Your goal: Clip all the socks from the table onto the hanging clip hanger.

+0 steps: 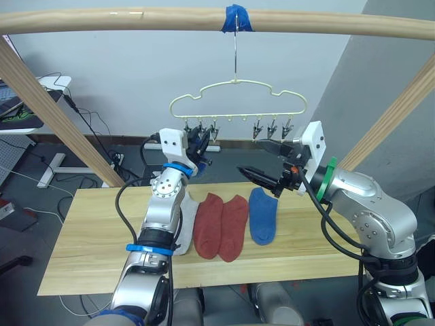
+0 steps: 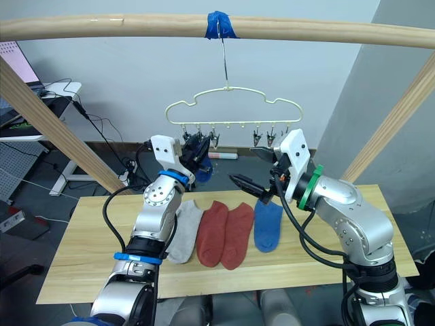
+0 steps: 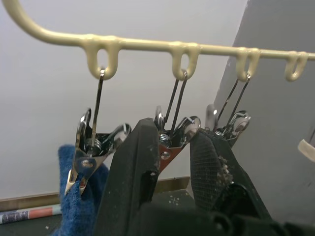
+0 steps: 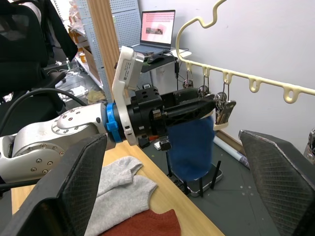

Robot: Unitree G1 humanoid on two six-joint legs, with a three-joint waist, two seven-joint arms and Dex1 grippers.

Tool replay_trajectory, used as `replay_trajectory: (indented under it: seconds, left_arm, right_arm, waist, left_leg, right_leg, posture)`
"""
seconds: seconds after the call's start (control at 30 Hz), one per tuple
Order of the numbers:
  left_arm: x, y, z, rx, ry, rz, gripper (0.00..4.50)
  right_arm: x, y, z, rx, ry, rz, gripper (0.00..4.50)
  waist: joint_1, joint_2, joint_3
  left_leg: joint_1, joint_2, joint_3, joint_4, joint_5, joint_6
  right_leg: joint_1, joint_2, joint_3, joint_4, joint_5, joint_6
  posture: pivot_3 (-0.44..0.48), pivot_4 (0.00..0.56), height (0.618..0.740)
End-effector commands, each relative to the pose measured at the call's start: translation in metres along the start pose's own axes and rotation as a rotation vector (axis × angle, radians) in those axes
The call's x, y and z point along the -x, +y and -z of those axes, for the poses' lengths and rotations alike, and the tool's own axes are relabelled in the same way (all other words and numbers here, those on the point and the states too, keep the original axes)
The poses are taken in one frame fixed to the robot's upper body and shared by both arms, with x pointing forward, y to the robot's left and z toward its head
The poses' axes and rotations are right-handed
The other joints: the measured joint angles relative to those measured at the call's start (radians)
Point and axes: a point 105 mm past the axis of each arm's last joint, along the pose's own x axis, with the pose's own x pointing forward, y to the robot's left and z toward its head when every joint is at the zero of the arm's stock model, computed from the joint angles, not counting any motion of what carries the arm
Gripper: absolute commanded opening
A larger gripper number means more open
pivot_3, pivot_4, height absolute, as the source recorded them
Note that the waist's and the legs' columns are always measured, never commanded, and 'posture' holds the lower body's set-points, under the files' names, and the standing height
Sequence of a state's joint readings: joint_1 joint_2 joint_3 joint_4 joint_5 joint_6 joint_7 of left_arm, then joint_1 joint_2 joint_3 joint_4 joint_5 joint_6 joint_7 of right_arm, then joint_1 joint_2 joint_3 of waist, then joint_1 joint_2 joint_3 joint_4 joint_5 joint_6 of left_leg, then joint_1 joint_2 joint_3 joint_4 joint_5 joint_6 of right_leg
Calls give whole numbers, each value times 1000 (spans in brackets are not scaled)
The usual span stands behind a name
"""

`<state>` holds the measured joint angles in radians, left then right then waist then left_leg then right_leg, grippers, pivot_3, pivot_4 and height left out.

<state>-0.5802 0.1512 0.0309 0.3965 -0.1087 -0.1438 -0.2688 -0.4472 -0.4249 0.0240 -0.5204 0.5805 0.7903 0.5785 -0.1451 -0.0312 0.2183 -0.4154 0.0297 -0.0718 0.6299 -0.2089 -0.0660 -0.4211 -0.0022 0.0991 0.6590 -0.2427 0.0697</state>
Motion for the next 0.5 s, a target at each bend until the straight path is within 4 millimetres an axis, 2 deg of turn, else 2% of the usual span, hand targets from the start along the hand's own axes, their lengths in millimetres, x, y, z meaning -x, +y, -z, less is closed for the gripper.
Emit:
replay_trajectory:
  seconds: [0.03, 0.5]
  left_arm:
    - [-4, 1, -17, -23, -68, -8, 1280]
    - [-6, 1, -18, -27, -77, -10, 1280]
  right_arm:
    - [1, 5, -15, 47, -48, -14, 4500]
    - [1, 5, -14, 44, -44, -9, 4500]
  waist:
    - [0, 0, 0]
    - [0, 0, 0]
  left_leg:
    - [0, 0, 0, 0, 0, 0]
    - [0, 0, 0, 0, 0, 0]
  right_leg:
    - [0, 0, 0, 0, 0, 0]
    - [0, 0, 0, 0, 0, 0]
  posture:
    - [-214, 186, 740]
    - [-216, 191, 740]
